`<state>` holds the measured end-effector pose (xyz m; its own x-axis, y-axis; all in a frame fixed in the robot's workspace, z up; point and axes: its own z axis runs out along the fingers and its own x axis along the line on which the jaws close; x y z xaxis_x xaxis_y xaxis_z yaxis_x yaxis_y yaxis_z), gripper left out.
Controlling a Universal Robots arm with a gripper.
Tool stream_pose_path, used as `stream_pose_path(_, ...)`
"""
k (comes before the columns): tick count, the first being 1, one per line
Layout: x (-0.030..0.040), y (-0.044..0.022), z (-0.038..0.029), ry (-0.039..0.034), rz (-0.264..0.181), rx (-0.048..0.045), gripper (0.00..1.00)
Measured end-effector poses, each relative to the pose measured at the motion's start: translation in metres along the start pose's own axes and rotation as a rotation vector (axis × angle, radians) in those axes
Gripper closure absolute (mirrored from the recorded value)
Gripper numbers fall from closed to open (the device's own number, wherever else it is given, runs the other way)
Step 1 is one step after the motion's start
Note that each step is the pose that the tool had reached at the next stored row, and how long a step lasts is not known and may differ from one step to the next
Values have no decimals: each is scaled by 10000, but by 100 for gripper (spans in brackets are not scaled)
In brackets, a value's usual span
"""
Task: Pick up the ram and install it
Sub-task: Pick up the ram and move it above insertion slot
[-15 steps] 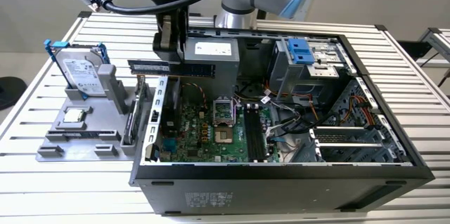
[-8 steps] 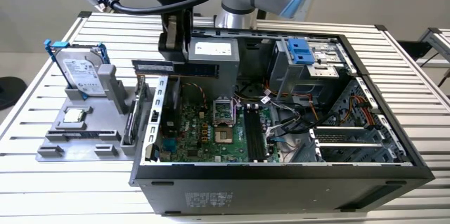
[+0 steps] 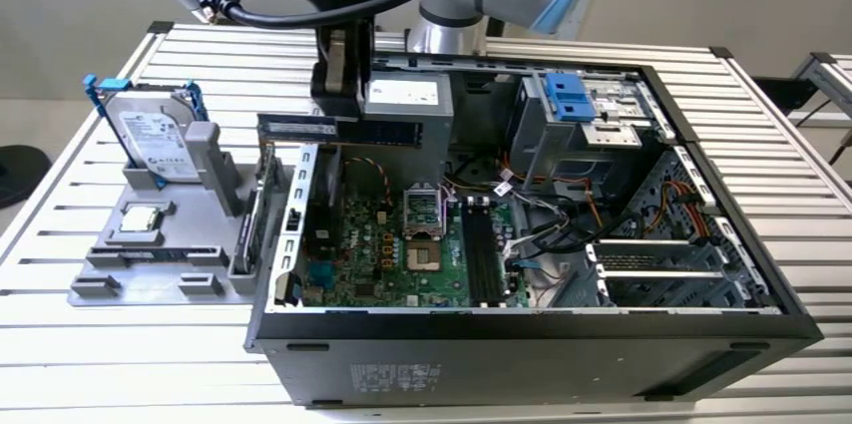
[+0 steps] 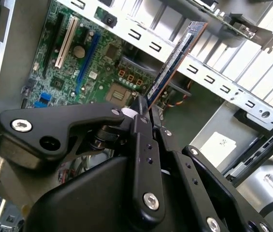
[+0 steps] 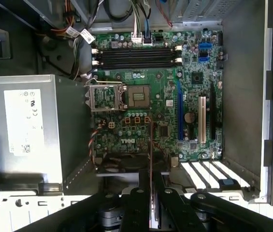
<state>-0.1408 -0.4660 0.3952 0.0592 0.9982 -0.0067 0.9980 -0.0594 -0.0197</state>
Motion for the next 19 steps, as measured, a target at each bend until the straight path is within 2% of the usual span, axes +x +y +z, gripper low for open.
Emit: stream_pose_path(19,8,139,-3,0,0,0,100)
